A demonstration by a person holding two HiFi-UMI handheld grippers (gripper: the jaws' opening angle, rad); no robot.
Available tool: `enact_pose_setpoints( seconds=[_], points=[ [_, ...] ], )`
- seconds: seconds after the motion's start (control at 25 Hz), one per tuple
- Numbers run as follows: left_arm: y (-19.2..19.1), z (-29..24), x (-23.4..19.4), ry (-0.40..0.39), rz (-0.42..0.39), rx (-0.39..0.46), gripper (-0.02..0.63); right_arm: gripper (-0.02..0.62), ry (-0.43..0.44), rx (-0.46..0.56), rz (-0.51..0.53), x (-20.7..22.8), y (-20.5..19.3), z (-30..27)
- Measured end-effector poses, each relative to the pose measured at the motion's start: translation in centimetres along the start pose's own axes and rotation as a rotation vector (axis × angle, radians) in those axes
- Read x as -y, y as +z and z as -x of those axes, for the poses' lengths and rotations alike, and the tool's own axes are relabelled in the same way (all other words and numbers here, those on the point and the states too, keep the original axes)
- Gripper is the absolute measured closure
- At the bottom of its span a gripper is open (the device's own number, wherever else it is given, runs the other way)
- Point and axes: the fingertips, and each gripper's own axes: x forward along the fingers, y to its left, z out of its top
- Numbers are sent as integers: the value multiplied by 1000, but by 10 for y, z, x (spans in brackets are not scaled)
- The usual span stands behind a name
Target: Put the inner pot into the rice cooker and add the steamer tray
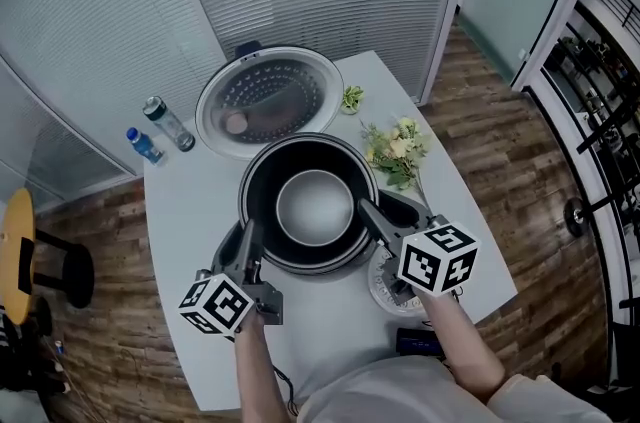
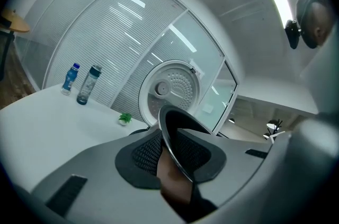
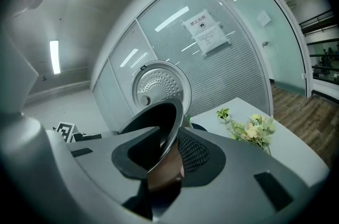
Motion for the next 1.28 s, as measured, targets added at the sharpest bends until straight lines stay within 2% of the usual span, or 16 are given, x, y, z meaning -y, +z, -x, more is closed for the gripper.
enact_pose_setpoints(
  seconds=[0.48, 0.92, 1.08, 1.28],
  points=[
    [-25, -14, -21, 61, -69, -91, 506, 477, -23, -80, 25, 15, -21, -16],
    [-45, -21, -31, 118, -163, -170, 490, 456, -53, -187, 146, 29, -41, -29],
    [-50, -23, -34, 160, -200, -195, 490, 451, -82, -213, 160, 34, -49, -32],
    [-53, -28, -35, 174, -211, -213, 489, 448, -88, -221, 149, 40, -53, -34]
  ],
)
